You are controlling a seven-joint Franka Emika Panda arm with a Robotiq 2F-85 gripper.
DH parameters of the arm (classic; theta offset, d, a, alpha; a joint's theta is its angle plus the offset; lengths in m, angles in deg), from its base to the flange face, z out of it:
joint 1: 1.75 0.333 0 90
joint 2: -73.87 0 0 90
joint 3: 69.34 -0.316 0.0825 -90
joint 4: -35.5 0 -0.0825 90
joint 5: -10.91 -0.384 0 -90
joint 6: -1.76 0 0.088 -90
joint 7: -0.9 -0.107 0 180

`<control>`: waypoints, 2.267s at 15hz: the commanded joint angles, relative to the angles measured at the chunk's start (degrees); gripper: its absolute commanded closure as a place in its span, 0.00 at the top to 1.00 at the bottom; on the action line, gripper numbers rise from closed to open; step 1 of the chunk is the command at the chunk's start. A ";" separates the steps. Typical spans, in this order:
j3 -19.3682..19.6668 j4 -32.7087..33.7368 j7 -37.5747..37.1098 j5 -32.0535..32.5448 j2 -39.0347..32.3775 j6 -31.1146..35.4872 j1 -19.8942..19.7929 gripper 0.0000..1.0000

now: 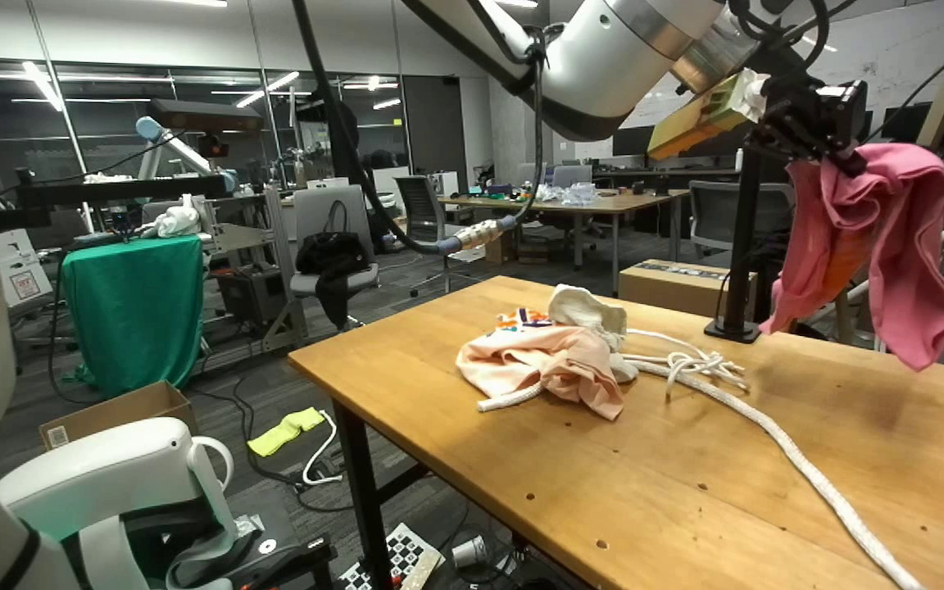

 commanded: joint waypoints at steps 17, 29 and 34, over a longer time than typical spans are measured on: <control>2.07 32.03 8.37 -3.77 -24.12 -9.98 -4.16 0.55; -1.14 13.58 19.97 -2.33 -11.53 -13.00 1.25 1.00; -4.80 0.35 22.11 -1.70 -2.38 -18.01 3.93 1.00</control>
